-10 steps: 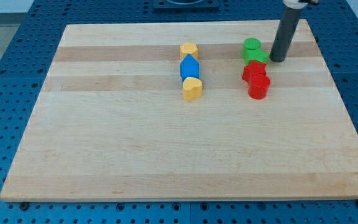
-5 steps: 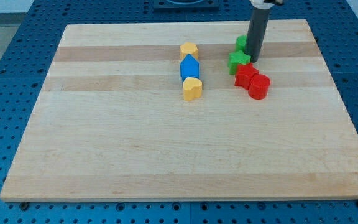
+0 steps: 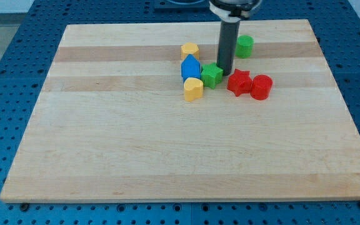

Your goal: Move the green star to the right side of the blue cube

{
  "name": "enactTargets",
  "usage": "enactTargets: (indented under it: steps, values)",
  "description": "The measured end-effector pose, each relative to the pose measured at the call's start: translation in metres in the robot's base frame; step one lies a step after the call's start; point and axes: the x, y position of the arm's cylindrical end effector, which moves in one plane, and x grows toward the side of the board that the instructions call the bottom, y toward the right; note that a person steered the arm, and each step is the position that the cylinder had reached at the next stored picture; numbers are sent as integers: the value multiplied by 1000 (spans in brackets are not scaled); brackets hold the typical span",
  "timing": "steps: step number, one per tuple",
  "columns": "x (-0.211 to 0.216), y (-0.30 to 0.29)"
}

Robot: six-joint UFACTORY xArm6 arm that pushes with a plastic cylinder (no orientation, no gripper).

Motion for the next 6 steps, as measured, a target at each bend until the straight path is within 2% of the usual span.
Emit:
enactTargets:
  steps: [2,4,6]
  values:
    - [14,-44]
    - [-3,-83]
    - [4,-122]
